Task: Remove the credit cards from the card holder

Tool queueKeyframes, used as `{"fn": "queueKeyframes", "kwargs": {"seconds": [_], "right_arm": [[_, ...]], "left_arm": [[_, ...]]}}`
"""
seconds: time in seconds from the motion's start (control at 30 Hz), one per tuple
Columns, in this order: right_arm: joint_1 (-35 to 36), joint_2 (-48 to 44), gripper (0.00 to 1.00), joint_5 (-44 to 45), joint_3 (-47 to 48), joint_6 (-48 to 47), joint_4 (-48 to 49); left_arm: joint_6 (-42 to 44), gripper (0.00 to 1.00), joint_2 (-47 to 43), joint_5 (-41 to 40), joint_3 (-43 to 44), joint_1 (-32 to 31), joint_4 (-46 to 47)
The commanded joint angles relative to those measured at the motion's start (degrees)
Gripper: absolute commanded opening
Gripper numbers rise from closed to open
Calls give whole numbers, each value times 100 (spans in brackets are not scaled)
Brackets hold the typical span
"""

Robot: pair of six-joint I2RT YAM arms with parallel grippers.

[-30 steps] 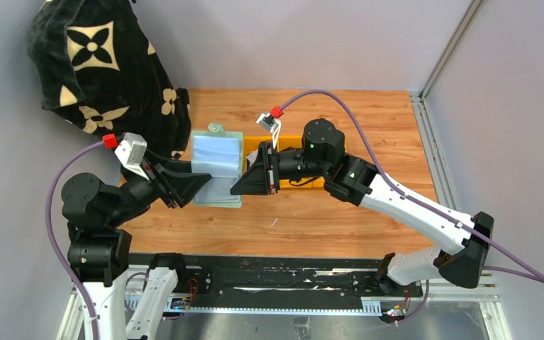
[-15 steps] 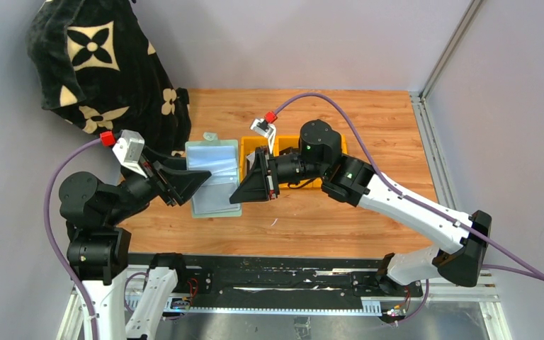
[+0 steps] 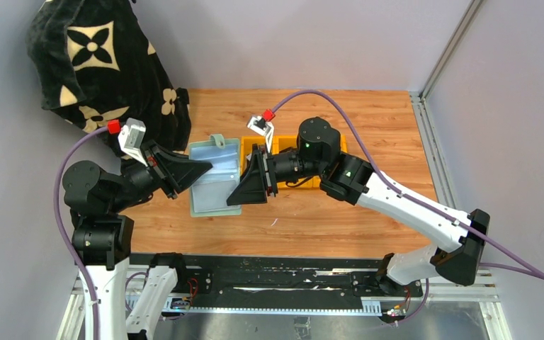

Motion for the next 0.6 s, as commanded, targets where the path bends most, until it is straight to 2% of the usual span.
{"fn": "queueKeyframes", "kwargs": {"seconds": [0.0, 0.13, 0.27, 0.33, 0.47, 0.57], "right_arm": [[57, 101, 51, 131, 456, -70, 267], [-56, 174, 51, 203, 541, -79, 381], [-166, 214, 38, 232, 506, -1, 605], [-198, 228, 37, 209, 501, 44, 660], [-278, 106, 48, 248, 432, 10, 676], [-302, -106, 59, 620, 311, -369, 540]], "left_arm": [[-627, 6, -51, 516, -96, -29, 339], [-924, 3, -83, 672, -101, -29, 402], [-1533, 3, -126, 907, -204, -29, 745], [-1600, 2, -158, 979, -190, -29, 751], [-1793, 0, -239, 1030, -156, -29, 821], [-1971, 0, -301, 1037, -184, -29, 976]]}}
